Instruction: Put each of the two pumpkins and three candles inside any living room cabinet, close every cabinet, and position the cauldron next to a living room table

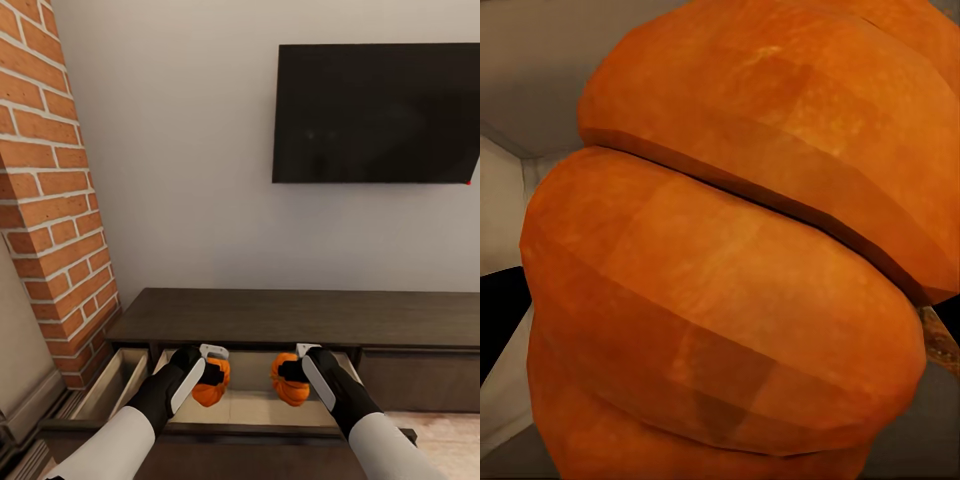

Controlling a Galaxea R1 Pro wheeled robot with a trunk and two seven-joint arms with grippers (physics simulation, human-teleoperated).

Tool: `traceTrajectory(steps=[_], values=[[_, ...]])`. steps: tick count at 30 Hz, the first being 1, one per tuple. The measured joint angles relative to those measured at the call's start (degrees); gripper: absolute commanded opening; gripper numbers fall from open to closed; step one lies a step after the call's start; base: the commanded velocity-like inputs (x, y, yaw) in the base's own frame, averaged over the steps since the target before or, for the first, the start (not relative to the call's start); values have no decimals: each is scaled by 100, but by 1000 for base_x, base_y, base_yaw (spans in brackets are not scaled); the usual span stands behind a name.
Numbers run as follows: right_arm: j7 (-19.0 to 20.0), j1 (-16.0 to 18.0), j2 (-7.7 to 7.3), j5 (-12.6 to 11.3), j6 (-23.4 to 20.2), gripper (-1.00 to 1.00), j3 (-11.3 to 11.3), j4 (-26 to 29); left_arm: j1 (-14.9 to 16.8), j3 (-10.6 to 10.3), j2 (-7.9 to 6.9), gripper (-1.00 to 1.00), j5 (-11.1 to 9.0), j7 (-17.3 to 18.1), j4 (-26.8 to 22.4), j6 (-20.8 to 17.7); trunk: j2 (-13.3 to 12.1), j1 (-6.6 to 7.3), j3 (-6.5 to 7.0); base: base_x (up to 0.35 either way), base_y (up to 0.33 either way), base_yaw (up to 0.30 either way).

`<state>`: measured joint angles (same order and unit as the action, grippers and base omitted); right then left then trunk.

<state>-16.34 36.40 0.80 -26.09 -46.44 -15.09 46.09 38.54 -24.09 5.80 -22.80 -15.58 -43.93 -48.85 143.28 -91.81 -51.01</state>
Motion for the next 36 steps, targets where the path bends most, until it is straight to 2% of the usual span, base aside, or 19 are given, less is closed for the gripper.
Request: traceTrajectory(steps=[18,24,36], values=[[-37,262,2,-7,-148,-100,3,-547,47,0,22,-100,9,-27,72,-219,0,0,1,7,2,0],[-42,290,7,-11,-147,-100,4,-601,180,1,31,-100,3,-54,248,-394,0,0,0,0,0,0],[-47,293,50,-8,-147,-100,4,-616,209,7,76,-100,-14,-64,577,-368,0,-1,0,0,0,0]])
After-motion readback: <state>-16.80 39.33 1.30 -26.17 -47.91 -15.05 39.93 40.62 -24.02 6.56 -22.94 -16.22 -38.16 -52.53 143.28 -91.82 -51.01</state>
